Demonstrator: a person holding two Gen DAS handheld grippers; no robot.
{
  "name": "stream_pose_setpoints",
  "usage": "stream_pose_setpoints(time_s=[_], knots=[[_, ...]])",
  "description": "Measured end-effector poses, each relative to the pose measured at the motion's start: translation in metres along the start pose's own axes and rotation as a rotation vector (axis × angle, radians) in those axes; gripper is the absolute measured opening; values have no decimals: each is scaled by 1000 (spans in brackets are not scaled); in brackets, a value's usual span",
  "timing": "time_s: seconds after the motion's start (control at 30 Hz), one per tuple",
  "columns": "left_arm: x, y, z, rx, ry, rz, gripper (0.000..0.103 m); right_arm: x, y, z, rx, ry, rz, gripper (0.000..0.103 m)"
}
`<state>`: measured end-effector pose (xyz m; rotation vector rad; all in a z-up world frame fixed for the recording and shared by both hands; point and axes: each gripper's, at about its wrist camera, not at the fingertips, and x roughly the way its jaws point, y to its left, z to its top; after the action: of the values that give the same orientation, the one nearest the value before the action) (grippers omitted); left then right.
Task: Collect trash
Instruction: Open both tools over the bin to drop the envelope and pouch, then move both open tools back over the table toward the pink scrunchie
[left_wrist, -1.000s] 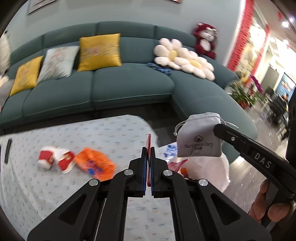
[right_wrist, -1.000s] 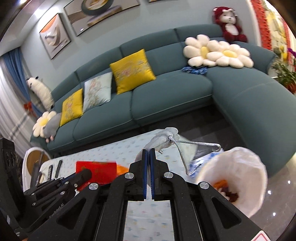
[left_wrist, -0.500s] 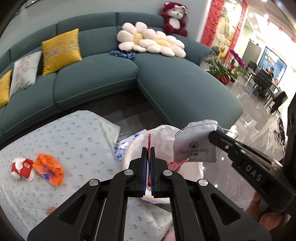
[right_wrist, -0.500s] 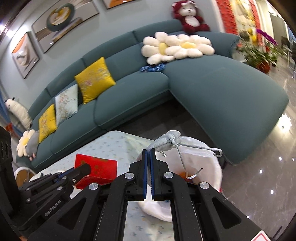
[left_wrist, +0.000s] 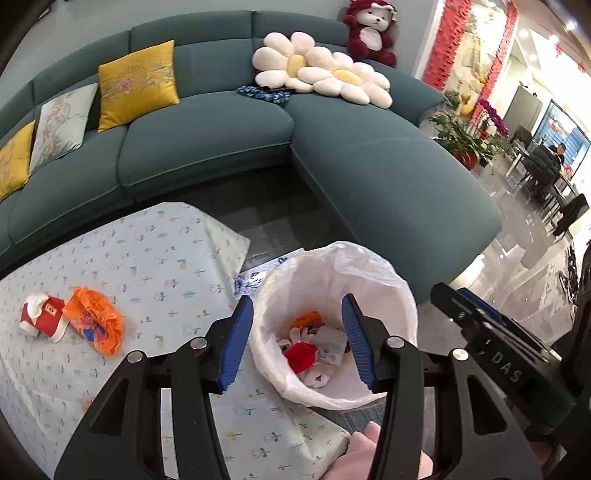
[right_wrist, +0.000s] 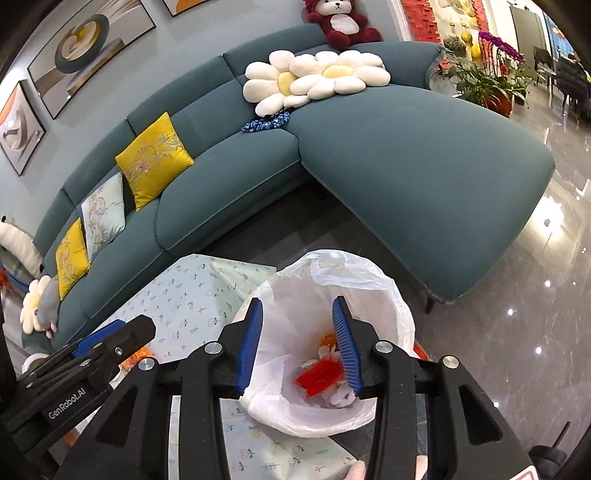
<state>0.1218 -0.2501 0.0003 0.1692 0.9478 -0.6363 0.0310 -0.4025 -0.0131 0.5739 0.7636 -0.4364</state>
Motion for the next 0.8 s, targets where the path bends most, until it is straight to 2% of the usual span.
stream_pose_setpoints(time_s=[0.27, 0.33, 0.47, 0.63, 0.73, 0.8], knots=[[-10, 34, -14, -70, 5, 25, 56, -2, 35, -13, -70, 9, 28, 44], [-14, 47, -18, -96, 7, 37, 63, -2, 48, -19, -90, 15, 37, 47], [-20, 75, -30, -152, 8, 56, 65, 0, 73, -32, -137, 35, 51, 48], [-25, 116, -52, -216, 24, 92, 67, 9, 105, -52, -185, 73, 71, 47], [-26, 143, -69, -259, 36, 133, 73, 15, 121, -63, -207, 95, 80, 47], [-25, 162, -82, -299, 54, 147, 74, 20, 132, -73, -224, 115, 86, 47]])
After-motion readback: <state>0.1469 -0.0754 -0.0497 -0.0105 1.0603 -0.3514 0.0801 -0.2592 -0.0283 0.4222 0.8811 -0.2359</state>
